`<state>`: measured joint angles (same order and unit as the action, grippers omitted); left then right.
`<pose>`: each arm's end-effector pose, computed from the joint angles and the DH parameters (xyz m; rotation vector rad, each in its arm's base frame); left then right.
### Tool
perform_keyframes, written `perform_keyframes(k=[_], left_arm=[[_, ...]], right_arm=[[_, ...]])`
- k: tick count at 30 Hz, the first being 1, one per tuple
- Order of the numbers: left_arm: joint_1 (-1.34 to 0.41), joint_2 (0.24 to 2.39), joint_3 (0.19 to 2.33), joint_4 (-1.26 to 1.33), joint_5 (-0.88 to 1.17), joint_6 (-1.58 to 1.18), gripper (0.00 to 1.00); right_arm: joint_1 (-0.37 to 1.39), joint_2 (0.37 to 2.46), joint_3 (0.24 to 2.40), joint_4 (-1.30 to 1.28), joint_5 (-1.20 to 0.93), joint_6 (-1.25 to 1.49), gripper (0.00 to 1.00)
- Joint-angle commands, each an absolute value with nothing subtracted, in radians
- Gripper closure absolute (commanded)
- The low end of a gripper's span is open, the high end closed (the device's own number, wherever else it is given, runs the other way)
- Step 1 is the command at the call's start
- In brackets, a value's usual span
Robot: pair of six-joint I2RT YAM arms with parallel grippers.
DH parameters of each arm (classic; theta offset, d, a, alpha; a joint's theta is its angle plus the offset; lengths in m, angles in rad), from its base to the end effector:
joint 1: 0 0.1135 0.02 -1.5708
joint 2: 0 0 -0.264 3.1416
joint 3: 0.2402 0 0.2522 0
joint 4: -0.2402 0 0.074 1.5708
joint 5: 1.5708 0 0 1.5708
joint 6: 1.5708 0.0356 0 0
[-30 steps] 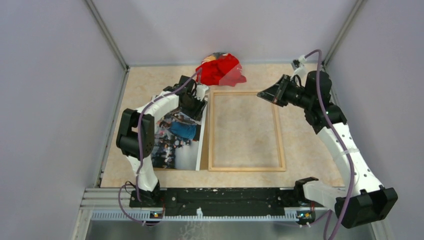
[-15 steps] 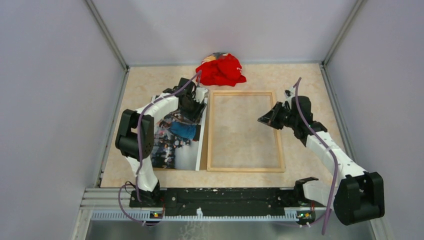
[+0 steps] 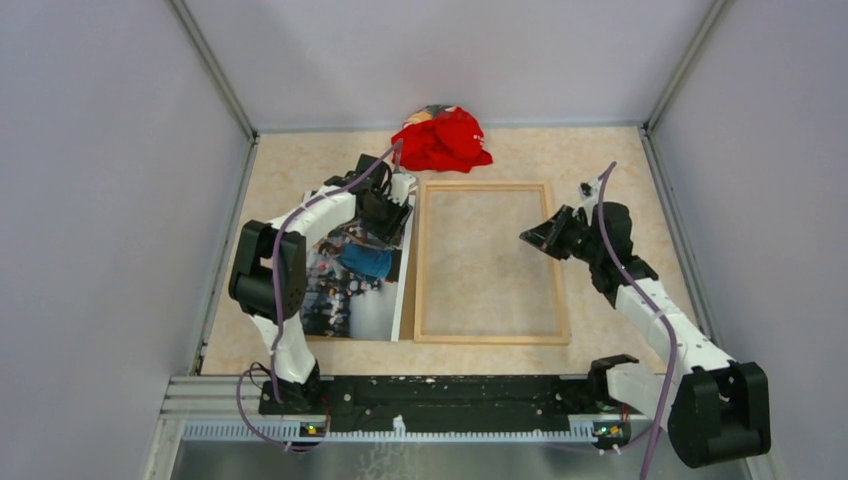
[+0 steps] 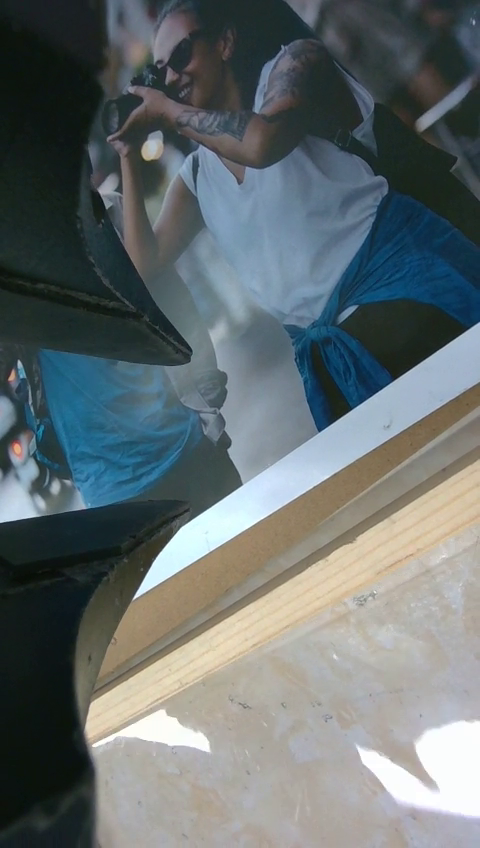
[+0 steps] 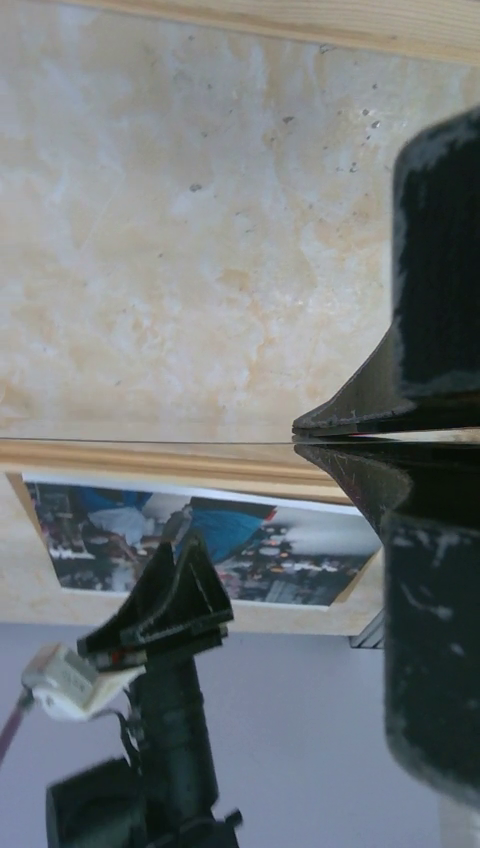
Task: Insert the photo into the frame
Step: Place the photo frame item in the photo frame.
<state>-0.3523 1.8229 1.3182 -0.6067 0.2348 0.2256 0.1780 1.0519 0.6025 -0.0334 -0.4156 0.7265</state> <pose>0.3514 -0.1380 0.2059 0.8335 2.5447 -0.3547 0.2240 0.0549 0.2409 0.3168 2.1335 0.9713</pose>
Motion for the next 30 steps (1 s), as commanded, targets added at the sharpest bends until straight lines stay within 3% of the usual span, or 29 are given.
perform_keyframes(k=[1,22,27,30], left_arm=[[-0.351,1.856,1.357,-0.613,0.264,0.192,0.42],[-0.371,1.886,1.319,-0.589,0.390,0.157,0.38],[-0.380,1.898,1.308,-0.573,0.396,0.151,0.41],[-0.384,1.902,1.300,-0.558,0.401,0.149,0.48]], right_arm=[[0.175,0.988,0.599,0.126,-0.484,0.738,1.00],[0.175,1.153,0.658,0.343,-0.614,0.860,1.00],[0.175,1.208,0.658,0.398,-0.636,0.905,1.00],[0.175,1.224,0.656,0.413,-0.639,0.925,1.00]])
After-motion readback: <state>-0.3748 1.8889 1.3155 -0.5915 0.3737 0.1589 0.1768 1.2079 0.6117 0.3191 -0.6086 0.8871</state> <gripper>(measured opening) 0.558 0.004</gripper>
